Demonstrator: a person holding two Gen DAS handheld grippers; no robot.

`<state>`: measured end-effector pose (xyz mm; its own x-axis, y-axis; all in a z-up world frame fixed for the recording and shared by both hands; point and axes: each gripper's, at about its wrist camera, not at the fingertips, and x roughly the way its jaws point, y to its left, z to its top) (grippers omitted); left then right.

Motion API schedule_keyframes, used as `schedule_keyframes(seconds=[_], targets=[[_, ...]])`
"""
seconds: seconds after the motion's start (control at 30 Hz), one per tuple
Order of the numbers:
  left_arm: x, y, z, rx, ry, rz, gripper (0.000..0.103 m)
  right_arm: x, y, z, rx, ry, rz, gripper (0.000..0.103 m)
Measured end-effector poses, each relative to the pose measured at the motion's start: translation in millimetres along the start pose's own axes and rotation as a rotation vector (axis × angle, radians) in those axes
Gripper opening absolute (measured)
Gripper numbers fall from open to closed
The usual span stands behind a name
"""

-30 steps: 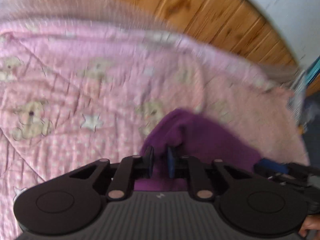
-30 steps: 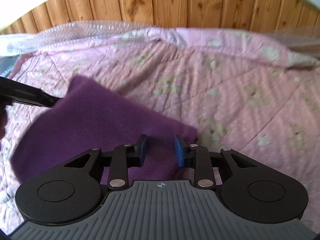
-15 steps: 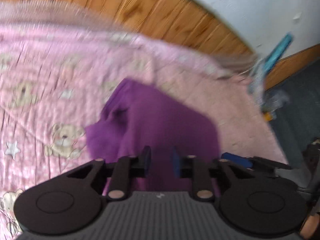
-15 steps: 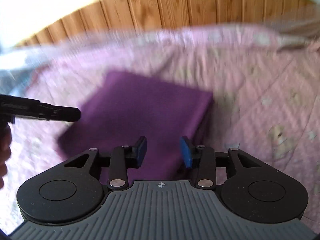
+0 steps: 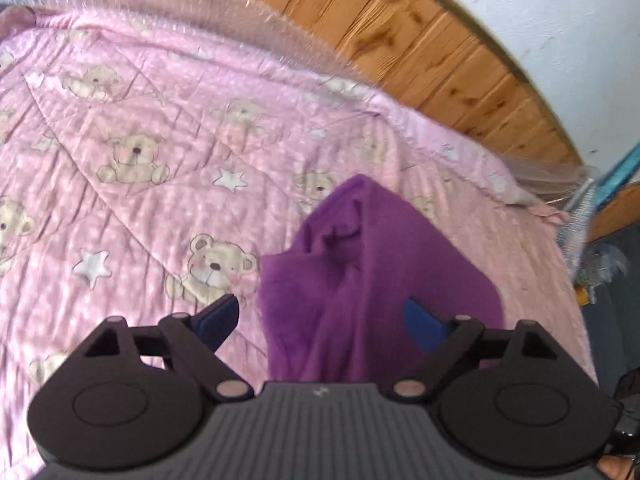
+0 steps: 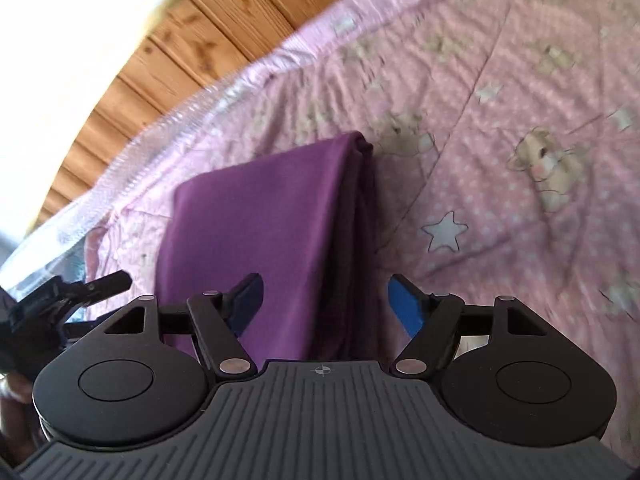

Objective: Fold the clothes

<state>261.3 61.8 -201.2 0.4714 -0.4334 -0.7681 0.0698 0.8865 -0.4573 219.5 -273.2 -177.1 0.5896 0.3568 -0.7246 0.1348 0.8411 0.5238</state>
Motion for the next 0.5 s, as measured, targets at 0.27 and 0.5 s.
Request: schedule_keyframes(seconds=[0.27, 0.5], targets=[[25.1, -11.6, -3.7, -0.068, 0.005, -0.011, 0.045, 31.4, 17.8, 32.7, -0.119, 0.056, 0.040, 0.022], [46.9, -40.4, -14.0, -0.037, 0.006, 0.084, 0.050, 28.2, 24.1, 94.7, -0.379, 0.067, -0.022, 0.021]])
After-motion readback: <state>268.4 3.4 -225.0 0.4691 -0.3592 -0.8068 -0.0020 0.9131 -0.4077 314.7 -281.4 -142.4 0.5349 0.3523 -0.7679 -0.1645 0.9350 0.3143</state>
